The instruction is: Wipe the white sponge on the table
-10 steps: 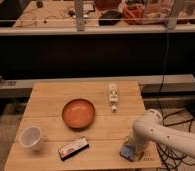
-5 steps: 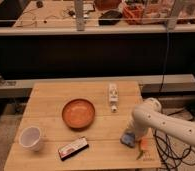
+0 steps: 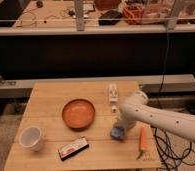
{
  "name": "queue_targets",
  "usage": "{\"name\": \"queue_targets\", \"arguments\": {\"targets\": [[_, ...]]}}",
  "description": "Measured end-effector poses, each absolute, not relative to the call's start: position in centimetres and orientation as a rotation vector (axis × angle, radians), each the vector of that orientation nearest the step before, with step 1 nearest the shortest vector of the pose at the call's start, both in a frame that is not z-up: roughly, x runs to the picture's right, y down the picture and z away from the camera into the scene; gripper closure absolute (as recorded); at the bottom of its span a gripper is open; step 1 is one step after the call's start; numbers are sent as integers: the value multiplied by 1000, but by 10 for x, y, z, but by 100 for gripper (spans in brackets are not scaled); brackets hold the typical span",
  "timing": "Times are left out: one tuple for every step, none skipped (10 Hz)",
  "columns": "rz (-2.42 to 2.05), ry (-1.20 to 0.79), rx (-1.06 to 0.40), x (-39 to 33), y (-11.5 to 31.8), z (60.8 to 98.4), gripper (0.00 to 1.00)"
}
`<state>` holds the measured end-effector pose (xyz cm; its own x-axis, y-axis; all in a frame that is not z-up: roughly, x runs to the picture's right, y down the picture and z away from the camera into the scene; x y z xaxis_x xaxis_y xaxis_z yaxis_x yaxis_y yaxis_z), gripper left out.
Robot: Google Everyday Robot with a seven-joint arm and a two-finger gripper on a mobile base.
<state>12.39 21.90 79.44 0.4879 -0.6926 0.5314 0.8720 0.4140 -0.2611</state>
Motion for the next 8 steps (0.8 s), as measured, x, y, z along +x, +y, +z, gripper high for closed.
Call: {"name": "queue_targets", "arguments": {"targets": [[-1053, -386, -549, 106, 221, 794, 97], [-1087, -398, -548, 99, 225, 791, 97], [-1100, -407, -550, 97, 230, 787, 97], [-1115, -423, -550, 93, 241, 777, 97], [-1119, -432, -551, 91, 251, 768, 97], [-1115, -442, -556, 90, 263, 759, 97], [-1110, -452, -565, 89, 275, 751, 97], [-1093, -468, -585, 91, 294, 743, 97]]}}
